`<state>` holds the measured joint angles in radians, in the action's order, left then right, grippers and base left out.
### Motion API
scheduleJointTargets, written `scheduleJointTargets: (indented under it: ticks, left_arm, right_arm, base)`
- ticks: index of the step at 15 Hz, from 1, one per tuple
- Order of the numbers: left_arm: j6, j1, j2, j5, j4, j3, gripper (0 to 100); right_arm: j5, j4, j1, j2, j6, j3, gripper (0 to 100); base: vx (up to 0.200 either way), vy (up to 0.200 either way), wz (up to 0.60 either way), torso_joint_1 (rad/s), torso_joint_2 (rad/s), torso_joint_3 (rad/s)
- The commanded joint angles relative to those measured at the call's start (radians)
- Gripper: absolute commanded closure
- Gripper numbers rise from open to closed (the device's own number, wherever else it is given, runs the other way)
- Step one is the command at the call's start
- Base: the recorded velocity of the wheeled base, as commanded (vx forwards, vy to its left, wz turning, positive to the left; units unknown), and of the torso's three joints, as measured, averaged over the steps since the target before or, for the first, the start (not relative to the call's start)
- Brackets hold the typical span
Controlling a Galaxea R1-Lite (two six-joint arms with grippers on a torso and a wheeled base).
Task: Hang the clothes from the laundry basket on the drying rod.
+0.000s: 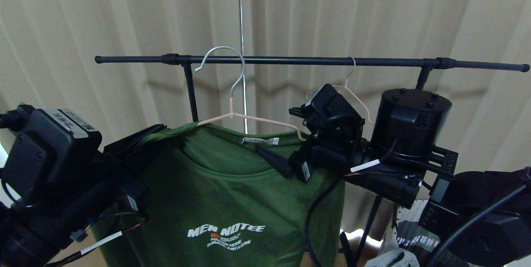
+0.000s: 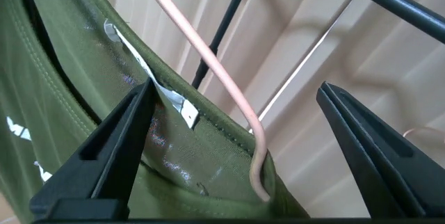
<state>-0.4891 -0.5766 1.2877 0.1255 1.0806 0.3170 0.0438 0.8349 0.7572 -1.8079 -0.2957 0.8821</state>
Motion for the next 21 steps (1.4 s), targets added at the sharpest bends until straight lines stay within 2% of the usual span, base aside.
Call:
scheduleJointTargets:
  ticks: [1,3,4,15,16,21]
  left_arm:
    - [0.0,-0.002,0.001,-0.001,0.001,-0.004,100]
    - [0.0,-0.002,0.002,-0.001,0.001,-0.004,100]
    - [0.0,-0.002,0.002,-0.001,0.001,-0.004,100]
    - [0.0,-0.003,0.001,0.0,-0.002,-0.026,100]
    - [0.0,-0.003,-0.001,0.0,-0.004,-0.026,0]
    - [0.018,-0.002,-0.054,-0.004,-0.011,-0.026,0]
  right_arm:
    - [0.001,0.0,0.001,-0.002,0.0,0.003,0]
    - [0.002,0.0,0.001,-0.004,0.0,0.001,0]
    - [0.002,0.0,0.002,-0.004,0.0,0.001,100]
    - [0.002,0.001,0.001,0.001,0.001,0.005,100]
    - [0.002,0.001,0.001,0.004,0.001,0.001,100]
    - [-0.024,-0.014,-0.064,0.045,-0.002,-0.011,100]
  base:
    - [0.0,0.0,0.0,0.0,0.0,0.0]
    - [0.0,0.0,0.0,0.0,0.0,0.0]
    - [0.0,0.0,0.0,0.0,0.0,0.0]
    - [0.0,0.0,0.0,0.0,0.0,0.0]
    - [0.0,0.0,0.0,0.0,0.0,0.0]
    - [0.0,0.0,0.0,0.0,0.0,0.0]
